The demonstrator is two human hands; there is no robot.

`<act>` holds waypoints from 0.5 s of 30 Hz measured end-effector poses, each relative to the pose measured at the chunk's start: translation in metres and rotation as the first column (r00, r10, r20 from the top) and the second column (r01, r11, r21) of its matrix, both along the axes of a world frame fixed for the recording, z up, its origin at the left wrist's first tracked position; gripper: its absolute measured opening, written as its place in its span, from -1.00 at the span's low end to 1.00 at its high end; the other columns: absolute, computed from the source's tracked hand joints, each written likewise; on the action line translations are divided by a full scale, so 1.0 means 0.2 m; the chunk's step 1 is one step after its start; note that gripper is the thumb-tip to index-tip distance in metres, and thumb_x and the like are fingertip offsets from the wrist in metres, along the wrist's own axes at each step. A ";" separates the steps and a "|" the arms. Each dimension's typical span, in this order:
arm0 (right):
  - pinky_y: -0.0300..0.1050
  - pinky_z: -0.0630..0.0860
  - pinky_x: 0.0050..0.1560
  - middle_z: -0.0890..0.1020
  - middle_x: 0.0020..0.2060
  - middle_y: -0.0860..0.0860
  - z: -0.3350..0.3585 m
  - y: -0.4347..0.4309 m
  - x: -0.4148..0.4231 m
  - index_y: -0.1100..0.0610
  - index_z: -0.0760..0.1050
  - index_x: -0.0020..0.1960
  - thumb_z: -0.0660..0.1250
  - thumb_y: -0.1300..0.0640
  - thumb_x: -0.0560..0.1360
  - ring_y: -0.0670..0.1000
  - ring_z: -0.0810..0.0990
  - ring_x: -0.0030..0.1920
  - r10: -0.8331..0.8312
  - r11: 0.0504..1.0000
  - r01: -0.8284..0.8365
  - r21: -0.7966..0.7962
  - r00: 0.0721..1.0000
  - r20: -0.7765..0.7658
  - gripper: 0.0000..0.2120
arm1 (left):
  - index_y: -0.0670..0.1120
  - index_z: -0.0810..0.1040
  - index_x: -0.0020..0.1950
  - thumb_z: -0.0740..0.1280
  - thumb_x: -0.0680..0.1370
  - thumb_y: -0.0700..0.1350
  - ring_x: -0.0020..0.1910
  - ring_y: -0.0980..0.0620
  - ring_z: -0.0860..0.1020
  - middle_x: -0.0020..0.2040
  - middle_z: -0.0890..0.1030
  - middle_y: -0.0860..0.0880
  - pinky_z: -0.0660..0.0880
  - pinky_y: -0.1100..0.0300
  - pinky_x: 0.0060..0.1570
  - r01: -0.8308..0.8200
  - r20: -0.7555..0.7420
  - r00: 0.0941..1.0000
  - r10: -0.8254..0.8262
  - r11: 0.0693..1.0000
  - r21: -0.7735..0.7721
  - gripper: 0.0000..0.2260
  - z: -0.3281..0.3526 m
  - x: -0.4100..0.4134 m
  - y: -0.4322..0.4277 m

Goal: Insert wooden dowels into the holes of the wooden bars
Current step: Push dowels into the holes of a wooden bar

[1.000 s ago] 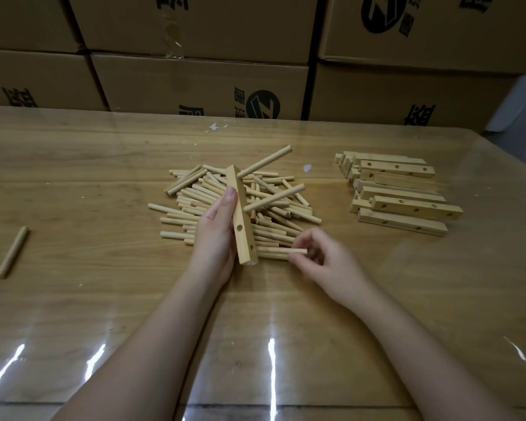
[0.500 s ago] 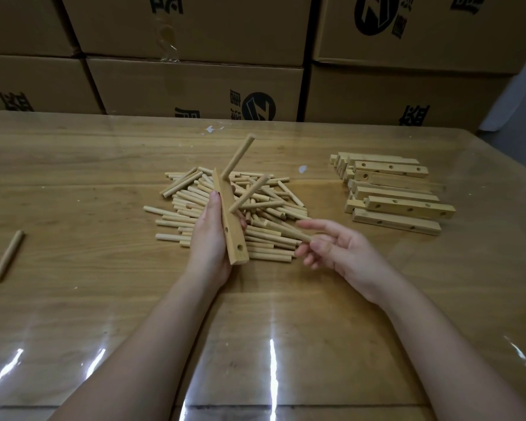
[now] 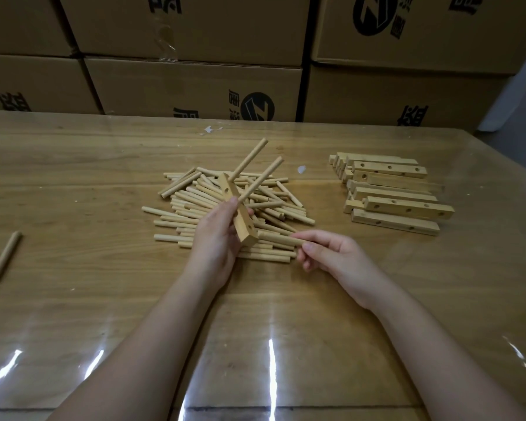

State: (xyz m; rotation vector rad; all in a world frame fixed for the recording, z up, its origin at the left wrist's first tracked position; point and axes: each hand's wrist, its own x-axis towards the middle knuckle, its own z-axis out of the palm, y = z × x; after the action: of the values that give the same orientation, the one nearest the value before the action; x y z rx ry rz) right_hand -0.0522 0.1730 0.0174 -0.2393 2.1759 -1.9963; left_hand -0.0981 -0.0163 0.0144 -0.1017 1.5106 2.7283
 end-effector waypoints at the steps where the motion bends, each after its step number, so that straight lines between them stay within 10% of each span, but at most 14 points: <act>1: -0.26 0.52 -0.12 0.61 -0.31 -0.06 0.00 0.00 0.00 0.04 0.59 0.03 0.22 0.26 0.55 -0.11 0.55 -0.25 -0.011 1.000 0.011 0.003 1.000 -0.007 -0.79 | -0.15 0.55 -0.03 0.26 0.59 -0.11 -0.40 0.15 0.57 -0.34 0.64 -0.01 0.50 0.32 -0.46 0.017 -0.010 1.000 -0.017 1.000 0.001 -0.86 0.00 0.01 0.00; 15: -0.38 0.45 -0.24 0.53 -0.44 -0.15 -0.03 -0.11 0.04 -0.08 0.55 -0.04 0.25 0.16 0.53 -0.22 0.49 -0.35 -0.109 0.991 0.123 0.049 0.967 -0.230 -0.83 | -0.06 0.57 -0.05 0.20 0.62 0.00 -0.44 0.15 0.50 -0.39 0.53 0.04 0.43 0.31 -0.51 0.047 0.001 0.999 -0.047 0.998 -0.032 -0.79 0.00 0.03 0.02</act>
State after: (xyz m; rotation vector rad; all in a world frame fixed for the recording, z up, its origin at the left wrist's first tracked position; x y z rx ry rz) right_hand -0.0436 0.1506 0.0109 -0.3546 2.4411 -2.0462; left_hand -0.0921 -0.0114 0.0145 -0.0666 1.5366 2.6681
